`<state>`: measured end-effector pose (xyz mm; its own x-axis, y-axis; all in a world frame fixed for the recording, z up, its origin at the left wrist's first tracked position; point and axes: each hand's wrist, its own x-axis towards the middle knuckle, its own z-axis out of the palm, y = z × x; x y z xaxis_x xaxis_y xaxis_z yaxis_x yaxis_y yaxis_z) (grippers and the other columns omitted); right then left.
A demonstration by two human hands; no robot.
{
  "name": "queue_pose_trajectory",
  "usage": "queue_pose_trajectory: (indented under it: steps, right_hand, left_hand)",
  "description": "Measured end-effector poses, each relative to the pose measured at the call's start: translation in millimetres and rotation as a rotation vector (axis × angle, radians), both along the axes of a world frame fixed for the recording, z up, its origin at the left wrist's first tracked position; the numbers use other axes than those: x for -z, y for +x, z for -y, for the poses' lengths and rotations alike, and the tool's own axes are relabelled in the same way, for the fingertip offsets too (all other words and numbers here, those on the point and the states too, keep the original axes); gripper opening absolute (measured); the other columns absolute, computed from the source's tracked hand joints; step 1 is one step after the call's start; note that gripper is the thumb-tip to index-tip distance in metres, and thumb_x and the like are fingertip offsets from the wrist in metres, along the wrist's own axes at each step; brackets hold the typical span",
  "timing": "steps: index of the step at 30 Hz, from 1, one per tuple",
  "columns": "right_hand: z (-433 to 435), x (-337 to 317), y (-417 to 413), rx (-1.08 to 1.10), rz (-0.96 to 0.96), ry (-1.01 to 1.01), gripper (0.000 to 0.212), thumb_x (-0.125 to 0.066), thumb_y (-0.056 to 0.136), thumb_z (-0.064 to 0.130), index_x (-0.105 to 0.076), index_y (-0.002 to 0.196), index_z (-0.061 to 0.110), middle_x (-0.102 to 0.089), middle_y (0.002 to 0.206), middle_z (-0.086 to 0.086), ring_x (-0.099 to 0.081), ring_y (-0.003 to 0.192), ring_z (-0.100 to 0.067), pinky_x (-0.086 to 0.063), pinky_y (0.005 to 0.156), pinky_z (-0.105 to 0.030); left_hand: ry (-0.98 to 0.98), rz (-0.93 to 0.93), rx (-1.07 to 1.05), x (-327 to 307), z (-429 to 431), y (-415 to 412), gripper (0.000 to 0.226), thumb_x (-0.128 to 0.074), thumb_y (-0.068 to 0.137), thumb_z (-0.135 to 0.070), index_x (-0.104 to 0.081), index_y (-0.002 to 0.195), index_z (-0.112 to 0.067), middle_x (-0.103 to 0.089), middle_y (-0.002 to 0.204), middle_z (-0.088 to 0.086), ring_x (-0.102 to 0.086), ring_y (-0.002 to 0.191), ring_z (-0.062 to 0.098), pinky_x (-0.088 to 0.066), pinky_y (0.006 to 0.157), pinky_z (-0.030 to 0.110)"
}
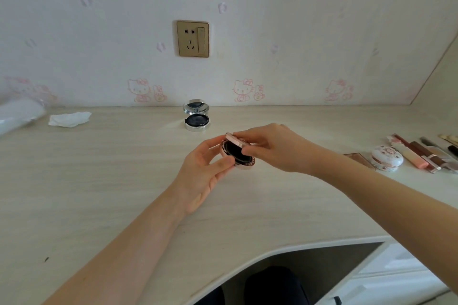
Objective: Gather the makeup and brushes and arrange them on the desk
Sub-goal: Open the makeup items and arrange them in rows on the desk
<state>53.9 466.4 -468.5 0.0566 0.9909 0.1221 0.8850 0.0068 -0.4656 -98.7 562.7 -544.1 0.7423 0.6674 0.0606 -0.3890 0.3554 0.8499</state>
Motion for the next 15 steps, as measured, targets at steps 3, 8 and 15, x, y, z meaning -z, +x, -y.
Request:
queue_pose_trajectory:
  steps: [3, 8, 15]
  right_hand:
    - [-0.2, -5.7, 7.4, -0.008, 0.02, -0.025, 0.035, -0.052, 0.096, 0.027, -0.056, 0.128, 0.04, -0.066, 0.116, 0.02, -0.058, 0.103, 0.003, -0.041, 0.087, -0.012]
    - [-0.5, 3.7, 14.7, -0.018, 0.045, -0.028, 0.031, -0.047, 0.099, 0.027, -0.059, 0.126, 0.036, -0.068, 0.1, 0.021, -0.054, 0.081, 0.01, -0.038, 0.072, -0.006]
    - [-3.7, 31.3, 13.3, -0.026, 0.065, -0.029, 0.03, -0.045, 0.101, 0.027, -0.06, 0.126, 0.033, -0.069, 0.107, 0.016, -0.056, 0.085, 0.005, -0.04, 0.075, -0.007]
  left_hand:
    - [0.065, -0.077, -0.006, -0.1, -2.0, -2.3, 0.056, -0.073, 0.069, 0.004, -0.059, 0.122, -0.008, -0.065, 0.121, 0.01, -0.066, 0.105, 0.022, -0.052, 0.094, 0.033]
    - [0.428, -0.41, -0.123, -0.9, -5.0, -4.8, 0.05, -0.083, 0.067, -0.005, -0.065, 0.112, -0.016, -0.072, 0.107, -0.002, -0.069, 0.097, 0.009, -0.05, 0.085, 0.025]
    - [0.923, -0.756, -0.177, 11.7, -9.4, -14.6, 0.058, -0.085, 0.059, -0.047, -0.066, 0.113, -0.037, -0.066, 0.114, -0.02, -0.055, 0.11, -0.007, -0.04, 0.095, 0.019]
